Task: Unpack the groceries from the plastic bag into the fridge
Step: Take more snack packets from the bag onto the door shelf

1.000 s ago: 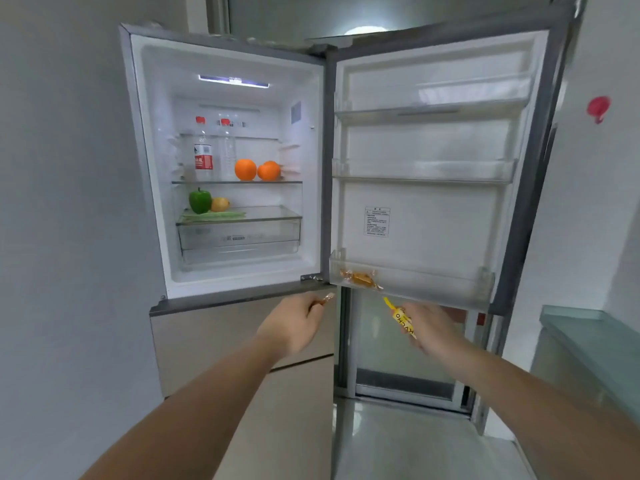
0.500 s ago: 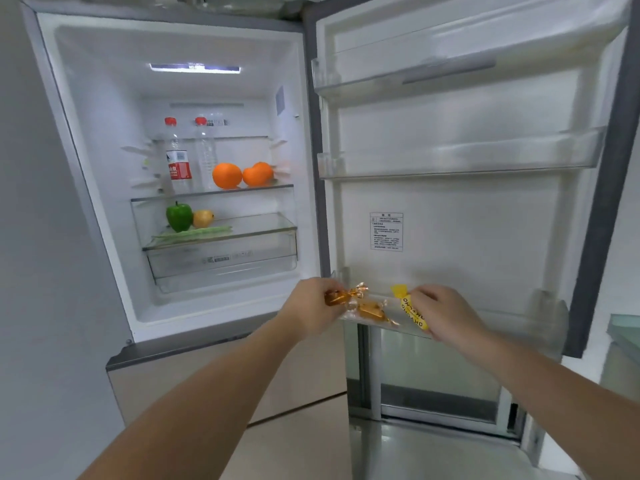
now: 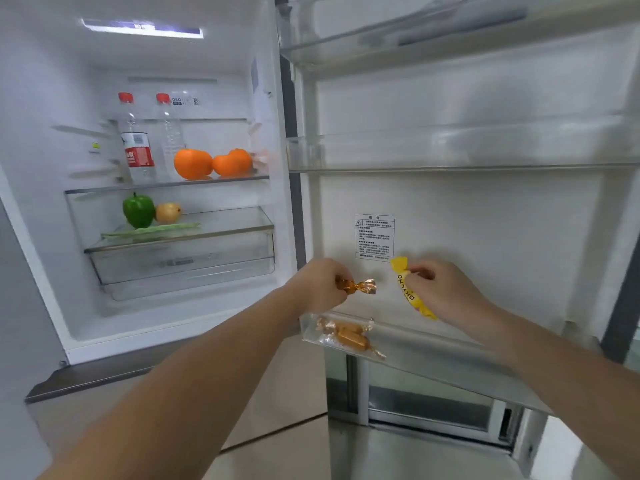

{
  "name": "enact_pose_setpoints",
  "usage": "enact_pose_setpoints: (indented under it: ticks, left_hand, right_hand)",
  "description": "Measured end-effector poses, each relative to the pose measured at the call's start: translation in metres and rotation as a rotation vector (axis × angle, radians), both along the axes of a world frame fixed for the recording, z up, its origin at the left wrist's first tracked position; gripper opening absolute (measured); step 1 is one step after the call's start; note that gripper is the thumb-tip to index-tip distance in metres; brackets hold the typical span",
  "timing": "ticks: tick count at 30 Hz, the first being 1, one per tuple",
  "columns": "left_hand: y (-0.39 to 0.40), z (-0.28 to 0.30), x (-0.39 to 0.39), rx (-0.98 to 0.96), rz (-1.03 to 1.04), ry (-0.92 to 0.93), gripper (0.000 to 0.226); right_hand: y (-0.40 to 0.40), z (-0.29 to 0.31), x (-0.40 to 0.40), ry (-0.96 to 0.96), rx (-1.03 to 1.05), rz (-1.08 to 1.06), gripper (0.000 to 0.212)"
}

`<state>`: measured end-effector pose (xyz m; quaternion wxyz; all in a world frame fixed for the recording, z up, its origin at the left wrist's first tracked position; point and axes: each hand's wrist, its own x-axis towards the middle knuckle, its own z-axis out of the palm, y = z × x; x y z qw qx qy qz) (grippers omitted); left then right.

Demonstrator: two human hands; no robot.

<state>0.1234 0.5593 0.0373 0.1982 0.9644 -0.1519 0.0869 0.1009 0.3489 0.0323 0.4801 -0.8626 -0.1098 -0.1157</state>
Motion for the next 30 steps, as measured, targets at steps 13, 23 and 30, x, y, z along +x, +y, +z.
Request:
enact_pose_setpoints:
  ticks: [13, 23, 30]
  left_hand:
    - [-0.016, -0.019, 0.085, 0.483, -0.175, 0.162, 0.011]
    - [-0.008, -0.026, 0.093, 0.305, -0.227, 0.096, 0.037]
    - [0.022, -0.016, 0.082, 0.033, -0.233, -0.017, 0.029]
  right_hand:
    - [0.024, -0.014, 0.035, 0.129, -0.387, 0.091, 0.022]
    - [0.028, -0.018, 0.052, 0.095, -0.561, 0.002, 0.018]
    - [0.052, -0.019, 0.066, 0.144, -0.667, 0.08, 0.024]
